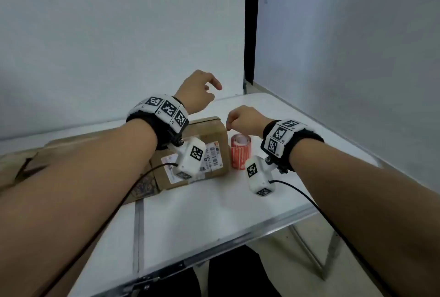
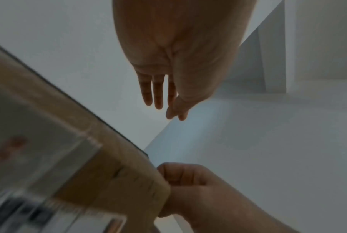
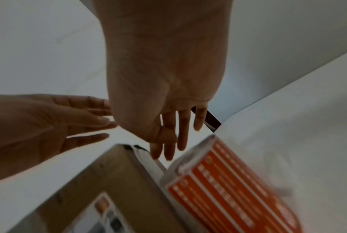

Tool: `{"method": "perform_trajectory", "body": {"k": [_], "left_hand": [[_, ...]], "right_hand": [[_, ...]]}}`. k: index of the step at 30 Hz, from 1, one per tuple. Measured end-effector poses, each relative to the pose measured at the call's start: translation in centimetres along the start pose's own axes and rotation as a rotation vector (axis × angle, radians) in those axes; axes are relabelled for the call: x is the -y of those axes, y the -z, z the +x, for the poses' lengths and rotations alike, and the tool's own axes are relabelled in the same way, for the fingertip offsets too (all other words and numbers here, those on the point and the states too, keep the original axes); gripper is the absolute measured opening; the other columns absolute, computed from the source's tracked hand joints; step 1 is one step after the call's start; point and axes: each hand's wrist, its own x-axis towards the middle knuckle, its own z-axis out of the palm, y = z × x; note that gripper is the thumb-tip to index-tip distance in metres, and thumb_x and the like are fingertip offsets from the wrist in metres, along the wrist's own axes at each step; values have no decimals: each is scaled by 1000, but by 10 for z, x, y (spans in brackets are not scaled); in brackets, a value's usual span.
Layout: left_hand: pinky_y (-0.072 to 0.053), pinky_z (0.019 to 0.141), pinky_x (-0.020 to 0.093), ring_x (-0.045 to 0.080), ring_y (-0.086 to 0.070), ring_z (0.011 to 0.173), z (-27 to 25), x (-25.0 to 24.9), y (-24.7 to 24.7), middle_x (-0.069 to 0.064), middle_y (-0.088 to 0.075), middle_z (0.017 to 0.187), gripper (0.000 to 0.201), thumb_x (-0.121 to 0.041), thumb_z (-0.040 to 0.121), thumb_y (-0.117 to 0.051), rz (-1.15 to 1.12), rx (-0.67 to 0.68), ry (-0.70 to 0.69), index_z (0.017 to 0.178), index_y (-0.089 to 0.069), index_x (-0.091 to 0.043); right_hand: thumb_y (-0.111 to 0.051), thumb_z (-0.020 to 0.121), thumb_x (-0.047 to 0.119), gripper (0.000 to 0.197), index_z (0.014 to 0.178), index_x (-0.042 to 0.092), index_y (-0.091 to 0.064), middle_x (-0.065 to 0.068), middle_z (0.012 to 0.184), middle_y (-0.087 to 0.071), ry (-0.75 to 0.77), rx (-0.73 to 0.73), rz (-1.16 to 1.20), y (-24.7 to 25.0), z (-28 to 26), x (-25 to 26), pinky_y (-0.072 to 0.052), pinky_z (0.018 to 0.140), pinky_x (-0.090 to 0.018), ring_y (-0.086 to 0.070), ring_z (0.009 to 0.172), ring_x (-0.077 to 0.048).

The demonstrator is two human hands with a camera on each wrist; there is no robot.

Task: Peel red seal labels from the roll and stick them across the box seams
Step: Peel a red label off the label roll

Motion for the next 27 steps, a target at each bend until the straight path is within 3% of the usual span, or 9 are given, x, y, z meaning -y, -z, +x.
{"method": "perform_trajectory", "body": {"k": [2, 5, 6, 9, 13, 18, 21, 25, 27], "left_hand": [[-44, 83, 26, 16, -56, 112, -12, 0, 0, 1, -49, 130, 29, -1, 87, -52, -23, -54, -7, 105, -65, -20], [-43, 82, 23, 14, -58, 109, -32, -2, -7, -1, -53, 126, 31, 1, 85, -47, -88, -120, -19, 100, -65, -20], [-43, 82, 22, 13, -59, 107, -37, -3, -9, -2, -55, 125, 31, 2, 85, -46, -109, -143, -26, 99, -64, -20], [-44, 77, 15, 12, -61, 100, -49, -8, -13, -3, -60, 118, 31, 2, 86, -45, -161, -237, -55, 95, -64, -20], [-44, 68, 5, 9, -63, 91, -66, -15, -23, -7, -61, 112, 27, -3, 89, -45, -204, -288, -95, 96, -63, -21], [-49, 63, 14, -2, -63, 71, -88, -28, -36, -10, -61, 96, 21, -10, 93, -45, -277, -268, -67, 98, -63, -21], [-49, 57, 13, -4, -61, 56, -101, -29, -49, -9, -65, 79, 21, -7, 93, -46, -318, -198, -1, 96, -64, -18], [-58, 61, 32, 21, -70, 67, -108, -22, -63, 5, -69, 83, 24, 3, 90, -41, -434, -115, 120, 92, -63, -7], [-60, 62, 35, 26, -70, 68, -110, -20, -68, 11, -70, 86, 24, 5, 89, -40, -438, -78, 188, 92, -63, -3]], "right_hand": [[-46, 87, 7, 28, 104, 13, -68, -6, 108, -67, 18, 52, -98, -7, -9, -1, -46, 68, -25, -57, 93, -18], [-47, 89, 25, 32, 118, 16, -60, -8, 121, -64, 30, 103, -232, -20, -22, -6, -47, 94, -40, -57, 110, -27], [-48, 89, 29, 33, 118, 18, -59, -7, 123, -63, 34, 104, -254, -23, -24, -10, -46, 97, -44, -57, 113, -28], [-47, 91, 41, 33, 114, 21, -60, -4, 121, -63, 53, 32, -283, -27, -26, -21, -44, 98, -45, -57, 113, -25], [-51, 91, 45, 34, 113, 19, -58, -4, 129, -49, 131, -141, -192, -29, -31, -34, -36, 100, -43, -44, 122, -24], [-62, 84, 43, 29, 100, 19, -63, -3, 118, -51, 174, -172, -217, -27, -35, -34, -38, 98, -41, -44, 118, -24], [-62, 85, 39, 27, 102, 17, -65, -5, 115, -53, 209, -189, -261, -27, -36, -28, -40, 95, -40, -46, 114, -25], [-55, 87, 22, 18, 97, 12, -67, -7, 113, -55, 253, -181, -261, -28, -37, -22, -43, 94, -43, -48, 110, -26], [-54, 86, 18, 18, 94, 12, -70, -8, 111, -58, 224, -168, -254, -26, -35, -23, -45, 93, -42, -52, 107, -26]]}}
